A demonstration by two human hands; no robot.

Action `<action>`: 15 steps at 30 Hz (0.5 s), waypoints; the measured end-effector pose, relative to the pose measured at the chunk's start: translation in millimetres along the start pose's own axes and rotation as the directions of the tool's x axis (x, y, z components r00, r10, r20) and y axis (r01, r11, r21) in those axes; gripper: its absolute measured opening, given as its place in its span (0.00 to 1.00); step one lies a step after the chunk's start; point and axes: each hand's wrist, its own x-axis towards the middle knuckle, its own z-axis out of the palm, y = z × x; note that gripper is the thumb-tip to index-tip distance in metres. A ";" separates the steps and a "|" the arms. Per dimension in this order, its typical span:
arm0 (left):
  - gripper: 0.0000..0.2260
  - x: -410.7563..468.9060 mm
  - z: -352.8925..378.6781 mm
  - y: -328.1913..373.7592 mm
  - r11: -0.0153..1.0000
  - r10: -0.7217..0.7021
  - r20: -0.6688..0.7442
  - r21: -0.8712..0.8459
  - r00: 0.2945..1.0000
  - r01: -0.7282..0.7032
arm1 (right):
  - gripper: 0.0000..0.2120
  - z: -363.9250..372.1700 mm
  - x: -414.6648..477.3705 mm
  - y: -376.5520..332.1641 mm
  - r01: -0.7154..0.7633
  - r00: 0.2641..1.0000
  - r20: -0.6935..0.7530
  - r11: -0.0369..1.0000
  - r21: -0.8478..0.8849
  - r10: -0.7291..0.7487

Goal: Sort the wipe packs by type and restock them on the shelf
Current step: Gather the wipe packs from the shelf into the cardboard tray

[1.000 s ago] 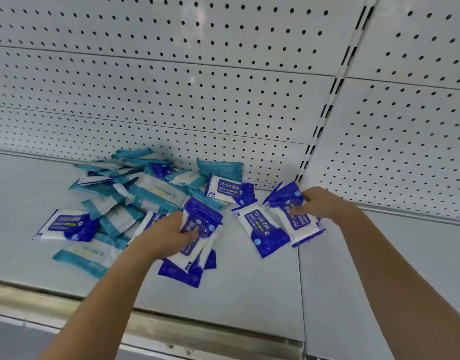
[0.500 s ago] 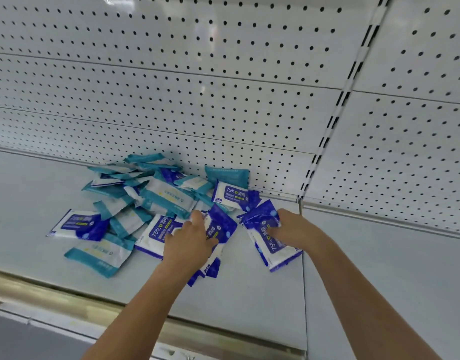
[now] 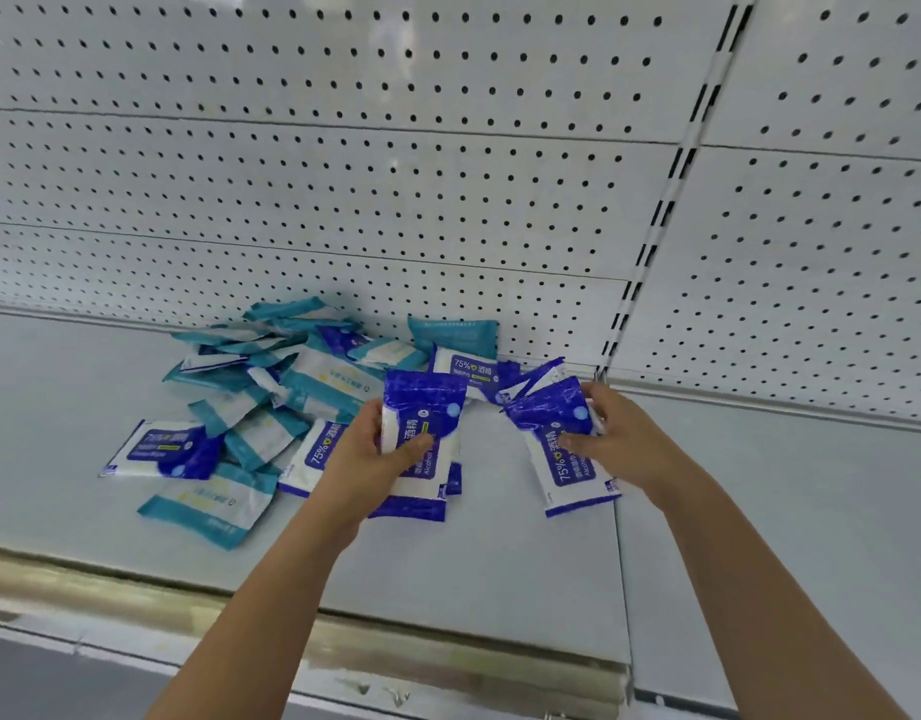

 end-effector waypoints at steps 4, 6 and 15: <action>0.23 1.8 11.9 2.2 0.995 0.097 0.130 0.002 0.987 -0.098 | 0.22 7.4 -31.1 9.3 -0.016 0.993 -0.105 0.950 0.313 0.052; 0.16 3.0 18.3 4.7 0.989 0.144 0.212 -0.063 0.967 -0.133 | 0.22 9.6 -54.6 14.8 0.019 0.977 -0.202 0.904 0.427 0.075; 0.12 -53.5 101.6 6.9 0.979 0.205 0.623 -0.128 0.755 -0.160 | 0.16 23.6 -216.3 69.7 0.228 0.683 -0.631 0.713 0.663 0.369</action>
